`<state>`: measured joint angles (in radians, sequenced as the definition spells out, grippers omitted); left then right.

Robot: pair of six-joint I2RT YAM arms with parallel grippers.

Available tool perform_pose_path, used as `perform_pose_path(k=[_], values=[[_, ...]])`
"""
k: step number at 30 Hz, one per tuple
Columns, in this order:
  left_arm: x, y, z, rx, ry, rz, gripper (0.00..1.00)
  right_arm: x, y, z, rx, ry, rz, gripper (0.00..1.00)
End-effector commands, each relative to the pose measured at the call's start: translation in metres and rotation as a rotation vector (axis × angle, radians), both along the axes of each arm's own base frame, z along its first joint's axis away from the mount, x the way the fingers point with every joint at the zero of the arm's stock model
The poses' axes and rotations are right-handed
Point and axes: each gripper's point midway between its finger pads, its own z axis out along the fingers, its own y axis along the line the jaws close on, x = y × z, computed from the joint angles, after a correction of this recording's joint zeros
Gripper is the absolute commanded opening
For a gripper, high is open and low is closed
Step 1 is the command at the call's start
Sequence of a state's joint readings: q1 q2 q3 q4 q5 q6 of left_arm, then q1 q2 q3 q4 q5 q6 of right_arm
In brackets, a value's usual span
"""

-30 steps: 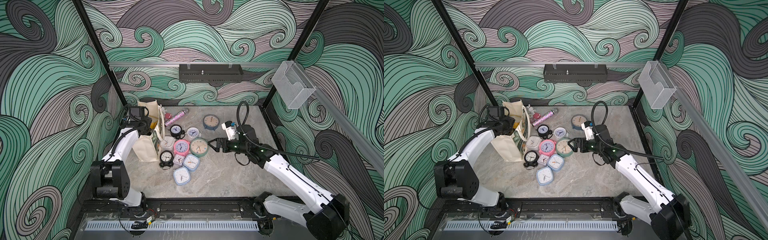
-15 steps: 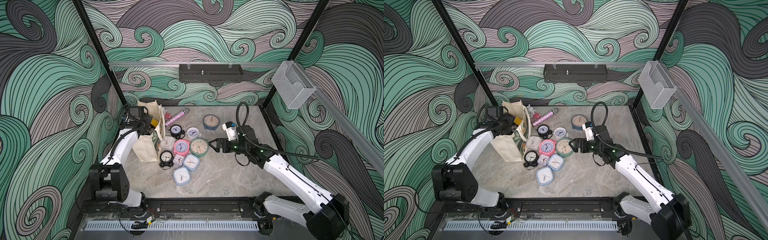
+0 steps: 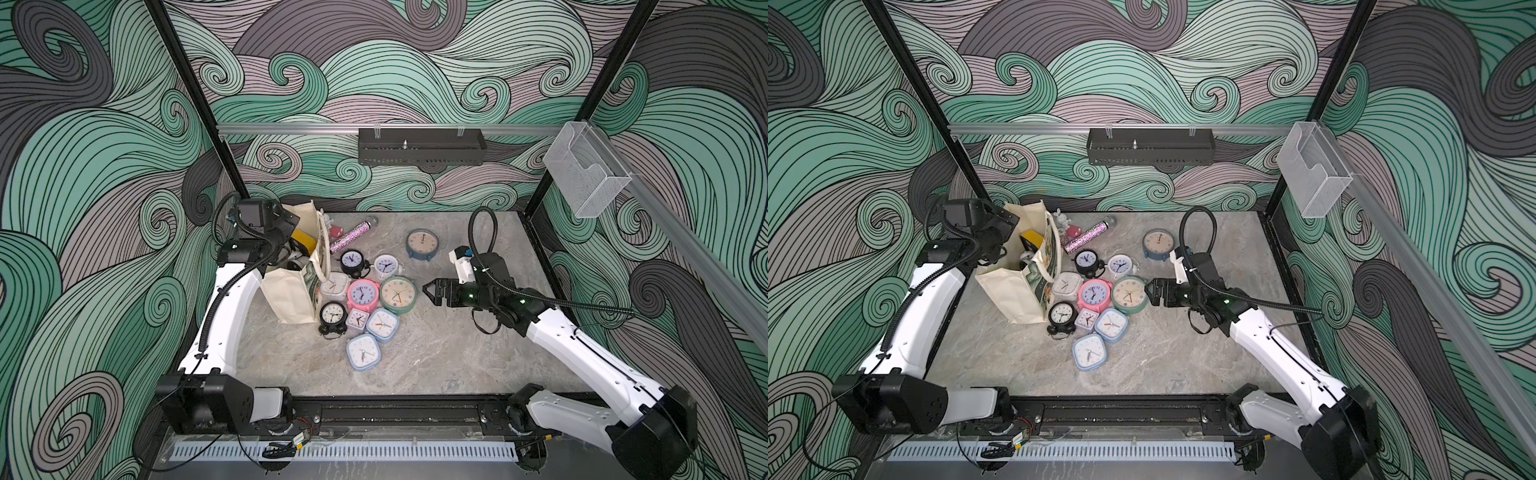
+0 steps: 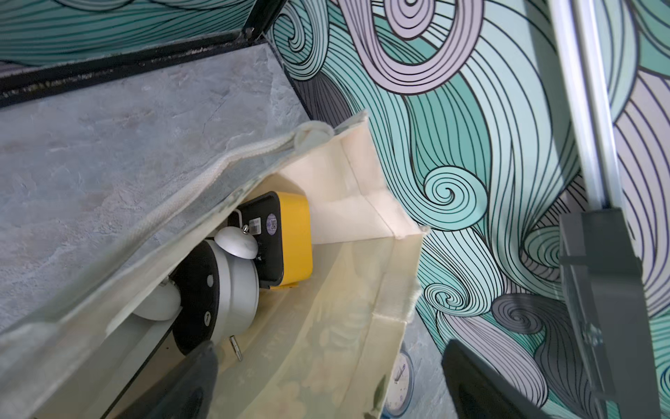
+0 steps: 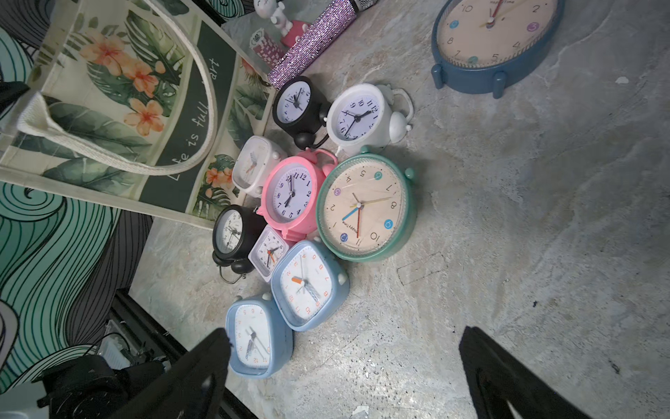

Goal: Put the alarm clock into the canvas bag
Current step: Place the alarm at the canvas bag, then pick up the alarm from the center of the board.

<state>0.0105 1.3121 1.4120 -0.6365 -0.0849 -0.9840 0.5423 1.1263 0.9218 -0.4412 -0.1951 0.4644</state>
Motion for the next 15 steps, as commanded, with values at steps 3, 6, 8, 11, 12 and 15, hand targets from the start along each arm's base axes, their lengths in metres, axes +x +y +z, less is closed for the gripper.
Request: perform_pose_path(k=[3, 6, 8, 11, 12, 15], values=[[-0.015, -0.023, 0.042, 0.108, -0.051, -0.219, 0.99, 0.013, -0.013, -0.003, -0.089, 0.017, -0.087, 0.99], [-0.023, -0.053, 0.060, 0.146, -0.096, -0.405, 0.99, 0.026, -0.020, -0.010, -0.148, 0.023, -0.141, 0.99], [-0.031, -0.077, 0.067, 0.181, -0.113, -0.539, 0.99, 0.037, -0.022, -0.016, -0.197, 0.034, -0.170, 0.99], [-0.051, -0.112, 0.067, 0.253, -0.113, -0.716, 0.99, 0.058, -0.023, -0.031, -0.264, 0.089, -0.217, 0.99], [-0.059, -0.126, 0.066, 0.278, -0.122, -0.782, 0.98, 0.066, -0.022, -0.035, -0.278, 0.109, -0.233, 0.99], [-0.081, -0.163, 0.061, 0.312, -0.166, -0.959, 0.99, 0.090, -0.014, -0.048, -0.303, 0.146, -0.263, 0.99]])
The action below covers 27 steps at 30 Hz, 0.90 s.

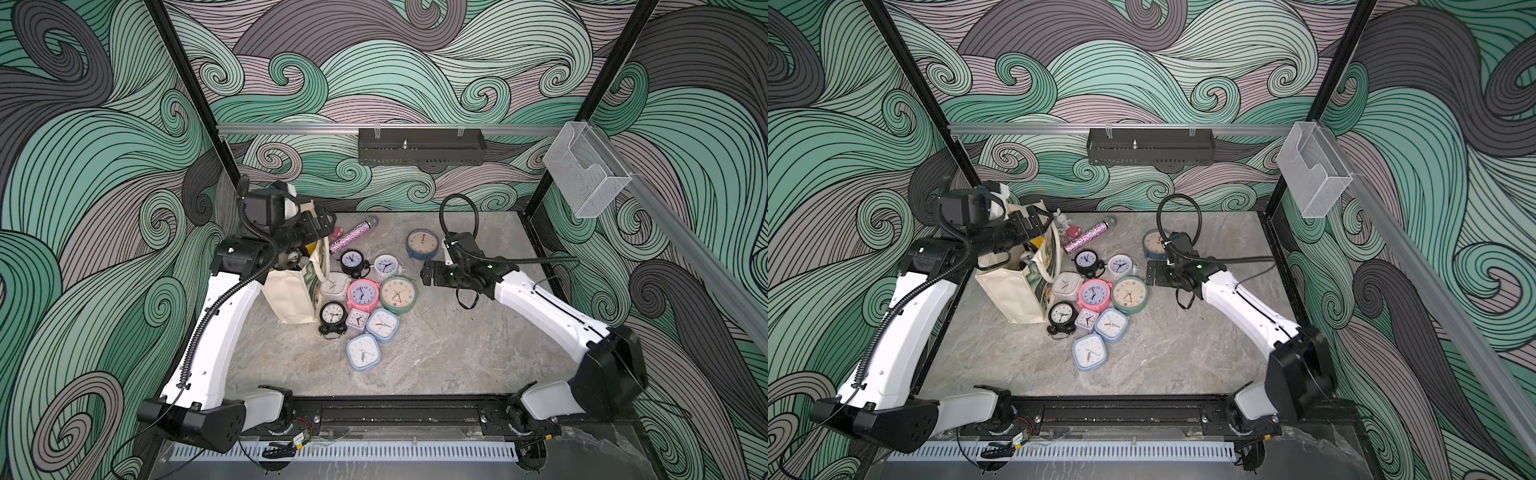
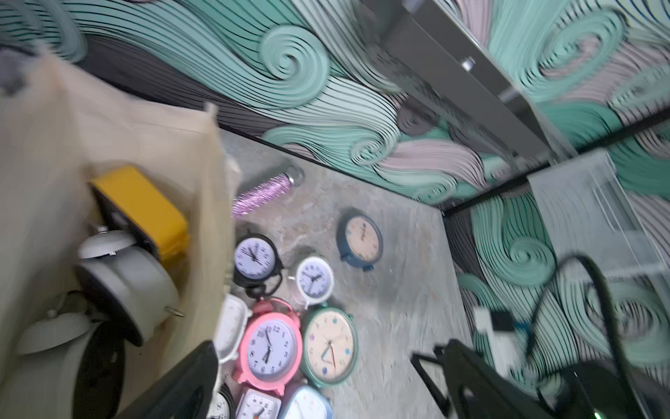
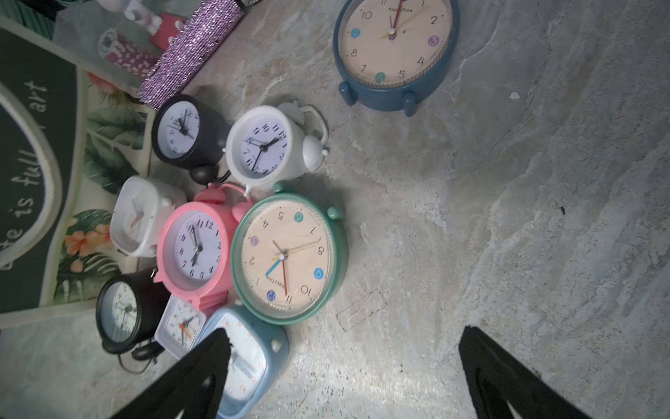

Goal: Put the alarm clock into the canvas bag
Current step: Pick up the alarm from the center of the board.

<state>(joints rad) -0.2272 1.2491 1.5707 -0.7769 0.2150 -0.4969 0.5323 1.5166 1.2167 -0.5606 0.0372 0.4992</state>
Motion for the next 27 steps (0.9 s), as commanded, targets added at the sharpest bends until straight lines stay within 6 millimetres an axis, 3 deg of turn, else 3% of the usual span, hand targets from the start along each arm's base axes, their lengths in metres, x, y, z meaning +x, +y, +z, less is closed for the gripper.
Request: perform_pose_path(k=[1, 6, 9, 15, 27], values=[[-0.037, -0.037, -0.006, 0.071, -0.037, -0.262, 0.99, 0.021, -0.006, -0.016, -0.070, 0.041, -0.079, 0.99], [-0.063, -0.087, -0.031, 0.030, -0.078, -0.506, 0.99, 0.063, 0.010, -0.049, -0.061, 0.116, -0.117, 0.99], [-0.061, -0.102, -0.051, 0.015, -0.090, -0.543, 0.99, 0.086, 0.012, -0.066, -0.070, 0.141, -0.140, 0.99], [-0.040, -0.102, -0.084, 0.028, -0.114, -0.470, 0.99, 0.117, 0.012, -0.085, -0.111, 0.167, -0.179, 0.99], [-0.053, -0.097, -0.089, 0.067, -0.085, -0.481, 0.99, 0.147, 0.014, -0.111, -0.135, 0.188, -0.291, 0.99]])
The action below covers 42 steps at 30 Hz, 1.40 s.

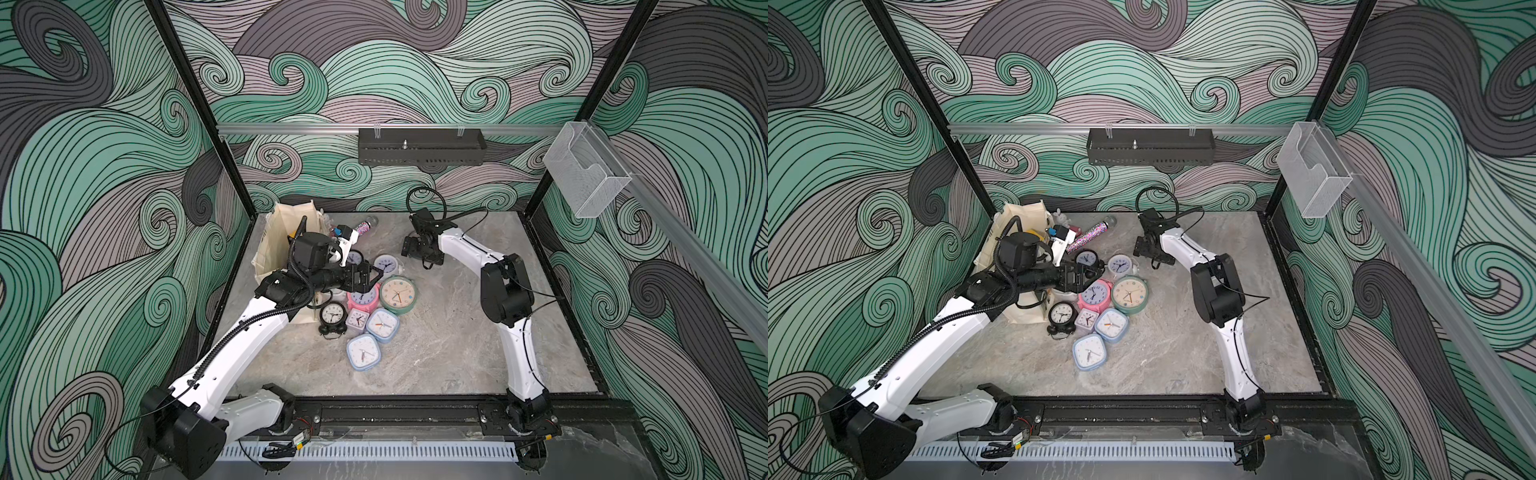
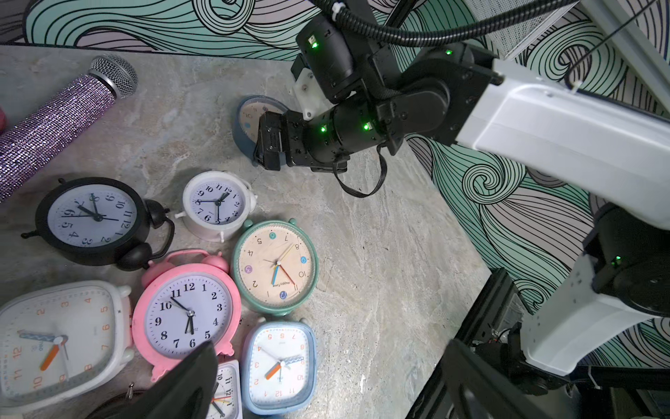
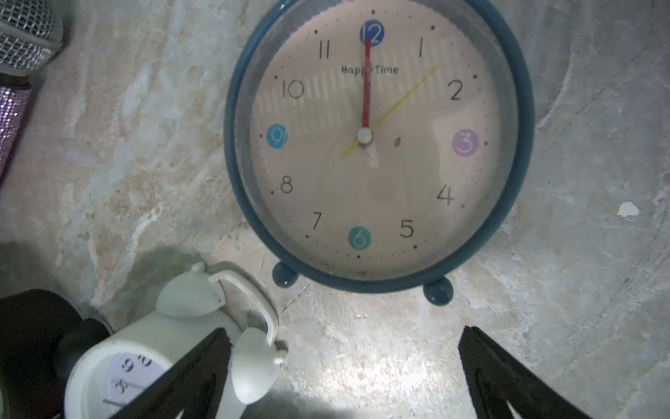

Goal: Put the alarm clock into the canvas bag
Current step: Pick up the alarm from the center of the board.

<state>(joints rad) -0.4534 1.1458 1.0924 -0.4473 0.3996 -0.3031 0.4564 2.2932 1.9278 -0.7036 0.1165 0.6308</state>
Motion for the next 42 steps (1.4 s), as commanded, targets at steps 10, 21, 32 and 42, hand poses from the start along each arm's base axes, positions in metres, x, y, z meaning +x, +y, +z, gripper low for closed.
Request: perform_pose_path(k=[10, 21, 32, 42], values=[[-0.003, -0.003, 0.012, -0.011, -0.041, -0.020, 0.99, 0.014, -0.010, -0.016, -0.066, 0.003, -0.106, 0.99], [-0.005, -0.005, 0.010, -0.009, -0.034, -0.026, 0.99, 0.025, -0.007, -0.028, -0.065, 0.002, -0.108, 0.99], [-0.008, -0.004, 0.012, -0.008, -0.040, -0.029, 0.99, 0.033, -0.010, -0.028, -0.087, -0.028, -0.060, 0.87], [-0.008, -0.005, 0.012, -0.011, -0.036, -0.031, 0.99, 0.031, -0.013, -0.012, -0.065, -0.060, -0.037, 0.73]])
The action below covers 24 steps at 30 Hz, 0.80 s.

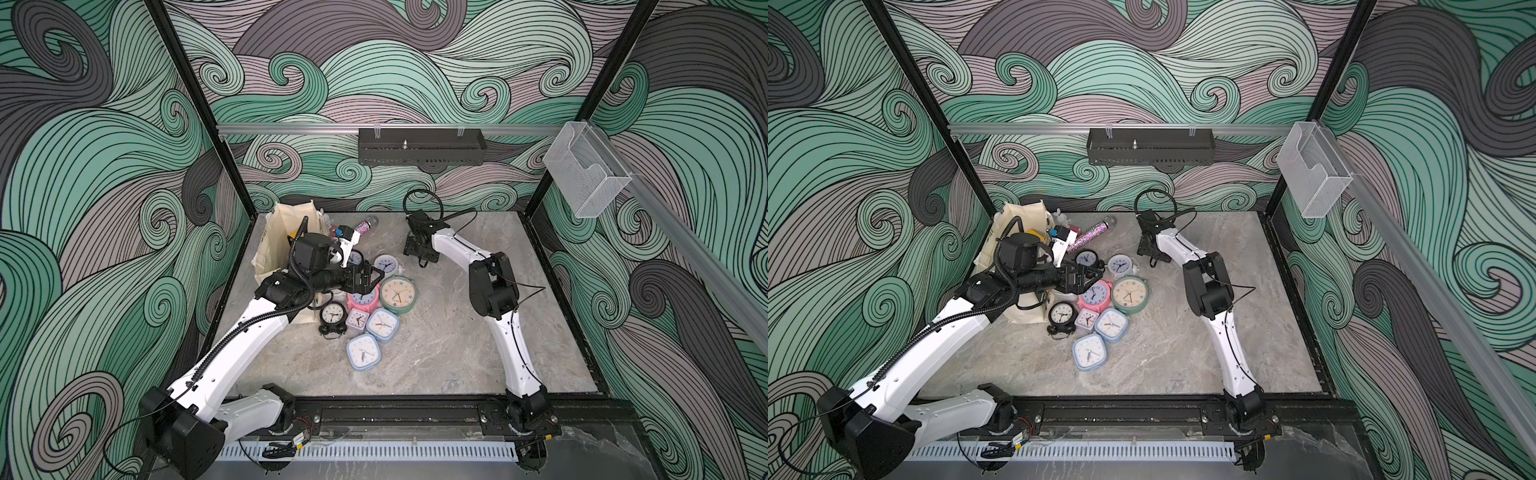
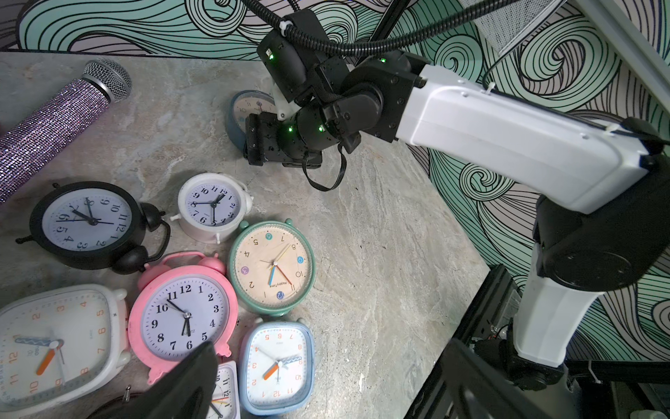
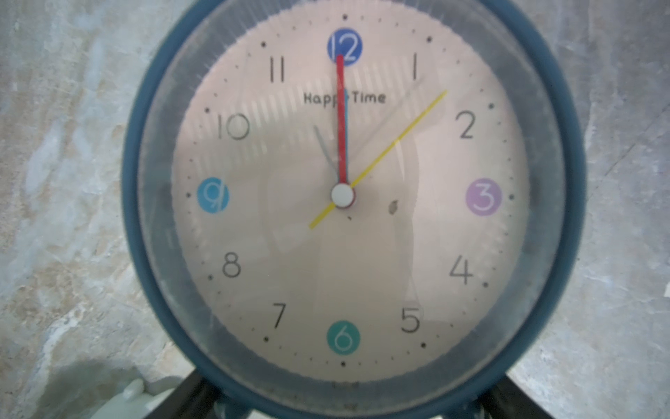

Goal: Put the alarm clock into the canvas bag
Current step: Pick up the alarm from the center of the board.

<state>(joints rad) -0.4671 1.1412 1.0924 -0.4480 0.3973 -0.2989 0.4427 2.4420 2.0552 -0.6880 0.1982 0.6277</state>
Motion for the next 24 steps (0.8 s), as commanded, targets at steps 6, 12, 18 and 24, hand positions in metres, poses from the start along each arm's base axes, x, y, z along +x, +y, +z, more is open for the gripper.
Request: perform_pose_path(k=[6, 12, 18, 24], values=[[-0.002, 0.001, 0.009, -0.010, -0.030, 0.002, 0.99, -0.017, -0.007, 0.055, 0.021, -0.110, 0.063, 0.63], [0.004, 0.006, 0.003, -0.002, 0.005, 0.066, 0.99, -0.063, -0.011, 0.096, 0.059, -0.183, 0.159, 0.58], [0.002, -0.026, 0.023, -0.142, 0.093, -0.053, 0.99, -0.125, -0.018, 0.134, 0.143, -0.250, 0.279, 0.53], [0.015, -0.050, 0.029, -0.194, 0.222, -0.112, 0.98, -0.181, -0.021, 0.167, 0.230, -0.325, 0.379, 0.53]])
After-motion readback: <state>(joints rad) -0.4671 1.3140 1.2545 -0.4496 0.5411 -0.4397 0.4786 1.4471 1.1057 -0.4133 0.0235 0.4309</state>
